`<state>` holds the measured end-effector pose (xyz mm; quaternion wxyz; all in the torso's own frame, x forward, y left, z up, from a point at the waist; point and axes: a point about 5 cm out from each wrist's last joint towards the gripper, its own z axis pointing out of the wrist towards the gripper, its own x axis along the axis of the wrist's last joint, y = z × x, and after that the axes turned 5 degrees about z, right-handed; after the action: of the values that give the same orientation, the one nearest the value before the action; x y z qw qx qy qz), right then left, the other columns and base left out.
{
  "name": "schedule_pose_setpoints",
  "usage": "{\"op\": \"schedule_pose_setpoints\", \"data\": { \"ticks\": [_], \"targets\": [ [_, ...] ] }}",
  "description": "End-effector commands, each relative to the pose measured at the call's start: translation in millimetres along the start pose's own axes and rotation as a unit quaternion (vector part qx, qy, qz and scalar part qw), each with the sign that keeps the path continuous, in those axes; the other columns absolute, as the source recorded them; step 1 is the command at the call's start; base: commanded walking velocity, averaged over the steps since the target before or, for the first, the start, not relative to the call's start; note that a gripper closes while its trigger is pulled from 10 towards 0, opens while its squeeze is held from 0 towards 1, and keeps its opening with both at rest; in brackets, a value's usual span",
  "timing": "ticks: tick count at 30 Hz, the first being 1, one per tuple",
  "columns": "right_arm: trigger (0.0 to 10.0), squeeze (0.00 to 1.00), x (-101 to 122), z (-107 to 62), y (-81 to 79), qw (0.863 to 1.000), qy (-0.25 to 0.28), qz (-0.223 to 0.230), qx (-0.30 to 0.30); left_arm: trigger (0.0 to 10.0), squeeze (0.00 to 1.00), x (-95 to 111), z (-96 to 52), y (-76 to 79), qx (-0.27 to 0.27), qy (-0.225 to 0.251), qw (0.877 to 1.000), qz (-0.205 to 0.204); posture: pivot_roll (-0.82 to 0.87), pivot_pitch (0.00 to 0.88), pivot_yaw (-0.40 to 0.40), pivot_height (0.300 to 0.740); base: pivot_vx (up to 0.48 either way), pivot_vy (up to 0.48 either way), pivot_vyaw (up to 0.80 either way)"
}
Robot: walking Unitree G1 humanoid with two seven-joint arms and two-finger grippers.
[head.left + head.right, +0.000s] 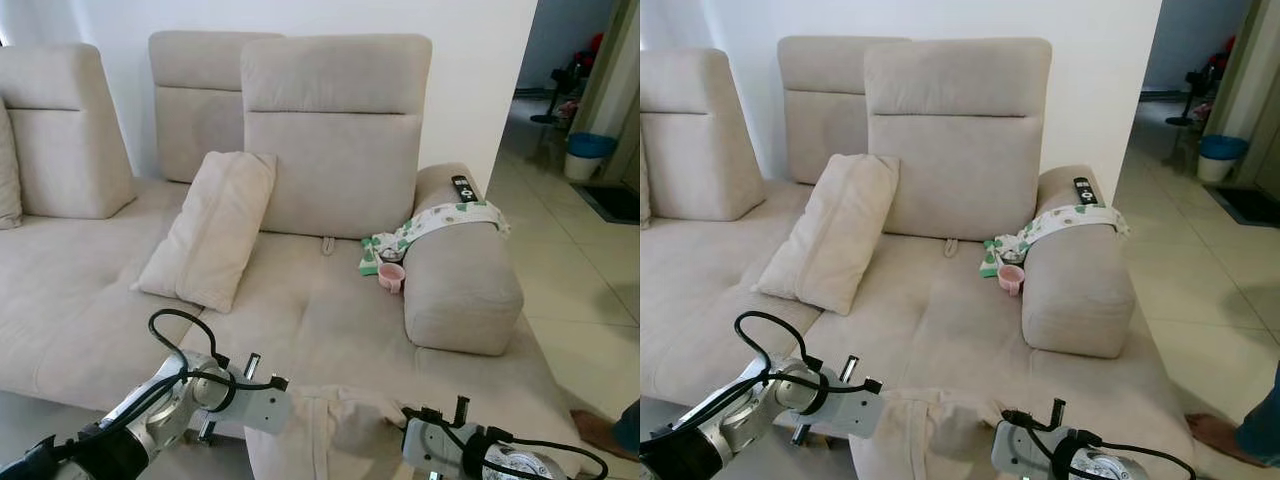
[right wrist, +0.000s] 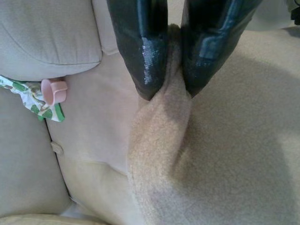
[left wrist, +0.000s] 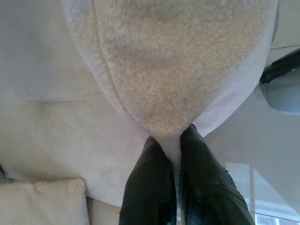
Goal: Move the pillow to the sofa from floor
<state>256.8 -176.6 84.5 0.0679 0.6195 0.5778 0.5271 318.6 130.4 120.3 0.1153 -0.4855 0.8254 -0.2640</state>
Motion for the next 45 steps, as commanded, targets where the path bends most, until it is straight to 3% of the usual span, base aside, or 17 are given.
{"op": "schedule_pose_setpoints", "data": {
  "ticks": [1, 22, 34, 39, 45],
  "targets": [
    [10.0, 0.0, 16, 1.3, 8.7, 0.999, 0.037, -0.007, -0.026, 10.0, 0.0, 5, -3.5, -4.5, 0.009, 0.013, 1.0, 0.004, -0.03, 0.0, 0.031, 0.624, 0.0, 0.0, 0.0],
    [10.0, 0.0, 38, 0.8, 13.1, 0.996, 0.067, 0.007, -0.05, 10.0, 0.0, 13, -2.7, -14.0, 0.043, 0.024, 0.999, 0.01, -0.04, 0.0, 0.021, 0.707, 0.0, 0.0, 0.0],
    [10.0, 0.0, 45, -0.2, 15.7, 0.994, 0.077, 0.022, -0.078, 10.0, 0.0, 16, -1.0, -14.8, 0.047, 0.03, 0.998, 0.009, -0.05, 0.0, 0.013, 0.707, 0.0, 0.0, 0.0],
    [10.0, 0.0, 46, -0.8, 22.9, 0.992, 0.072, 0.023, -0.102, 10.0, 0.0, 18, -0.1, -15.1, 0.048, 0.033, 0.998, 0.009, -0.05, 0.0, 0.01, 0.727, 0.0, 0.0, 0.0],
    [10.0, 0.0, 47, -2.3, 28.3, 0.991, 0.068, 0.022, -0.115, 10.0, 0.0, 22, -0.1, -25.9, 0.088, 0.041, 0.995, 0.007, -0.05, 0.0, 0.005, 0.74, 0.0, 0.0, 0.0]
  ]
}}
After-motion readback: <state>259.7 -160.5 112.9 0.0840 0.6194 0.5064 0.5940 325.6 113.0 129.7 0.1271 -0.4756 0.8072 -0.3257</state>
